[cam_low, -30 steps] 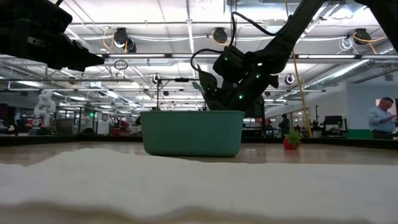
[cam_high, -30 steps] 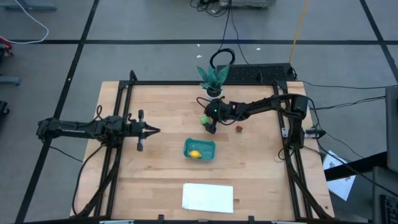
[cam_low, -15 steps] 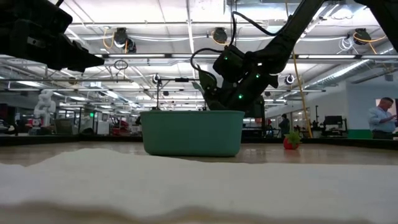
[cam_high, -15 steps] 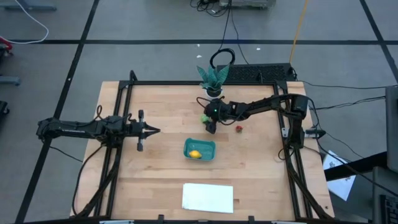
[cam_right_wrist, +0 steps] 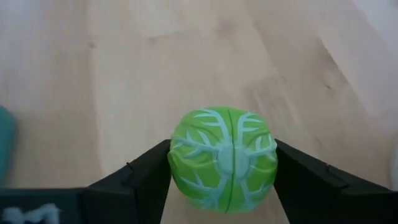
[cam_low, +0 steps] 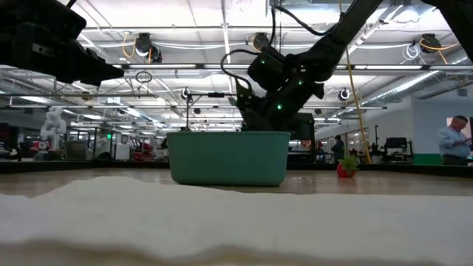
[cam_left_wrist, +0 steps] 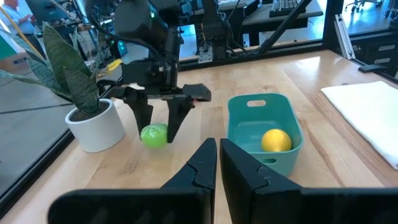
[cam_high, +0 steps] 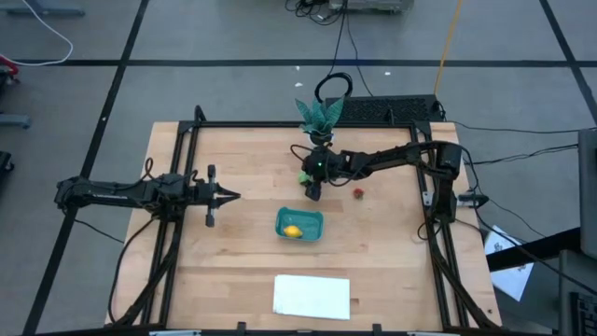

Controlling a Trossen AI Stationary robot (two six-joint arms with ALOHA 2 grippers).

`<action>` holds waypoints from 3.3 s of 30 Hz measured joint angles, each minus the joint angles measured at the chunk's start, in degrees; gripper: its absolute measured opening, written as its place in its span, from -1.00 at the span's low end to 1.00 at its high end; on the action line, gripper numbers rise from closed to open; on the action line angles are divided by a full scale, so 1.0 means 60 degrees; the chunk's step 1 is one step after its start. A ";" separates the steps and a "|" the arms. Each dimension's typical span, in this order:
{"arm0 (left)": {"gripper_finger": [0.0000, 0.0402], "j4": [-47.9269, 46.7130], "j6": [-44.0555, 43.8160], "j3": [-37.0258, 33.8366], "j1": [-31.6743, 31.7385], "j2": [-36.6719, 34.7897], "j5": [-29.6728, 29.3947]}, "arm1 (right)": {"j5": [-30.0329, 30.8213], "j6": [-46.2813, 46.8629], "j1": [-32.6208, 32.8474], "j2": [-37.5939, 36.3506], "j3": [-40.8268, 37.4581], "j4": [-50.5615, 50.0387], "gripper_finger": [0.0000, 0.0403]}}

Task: Pick and placing Produce into tupperware
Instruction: Put the green cabbage into the blue basket

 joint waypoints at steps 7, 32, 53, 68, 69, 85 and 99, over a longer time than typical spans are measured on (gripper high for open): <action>-0.87 0.0004 -0.0032 0.0000 0.0000 0.0002 0.0000 | -0.0056 -0.0413 0.0387 0.0000 0.1093 -0.1174 0.14; -0.87 -0.0087 -0.0068 0.0003 -0.0003 0.0003 0.0000 | -0.0165 -0.1885 0.0858 -0.1798 0.2269 -0.3031 0.14; -0.87 -0.0078 -0.0060 0.0003 0.0000 -0.0016 -0.0127 | -0.2330 -0.1975 0.1118 -0.2368 0.2266 -0.3809 0.15; -0.87 -0.1380 -0.0439 0.0323 0.0004 -0.2362 -0.0678 | -0.2789 -0.1949 0.1224 -0.2357 0.1946 -0.4538 0.13; -0.87 -0.1462 -0.0455 0.0323 0.0004 -0.2464 -0.0678 | -0.2789 -0.1949 0.1241 -0.2357 0.1876 -0.4536 0.13; -0.87 -0.1825 -0.0600 0.0316 0.0000 -0.2637 -0.0537 | -0.3280 -0.2013 0.1589 -0.2357 0.1300 -0.4333 0.13; -0.87 -0.1851 -0.0571 0.0315 0.0000 -0.2634 -0.0506 | -0.4022 -0.2731 0.1679 -0.2357 0.1300 -0.4147 0.13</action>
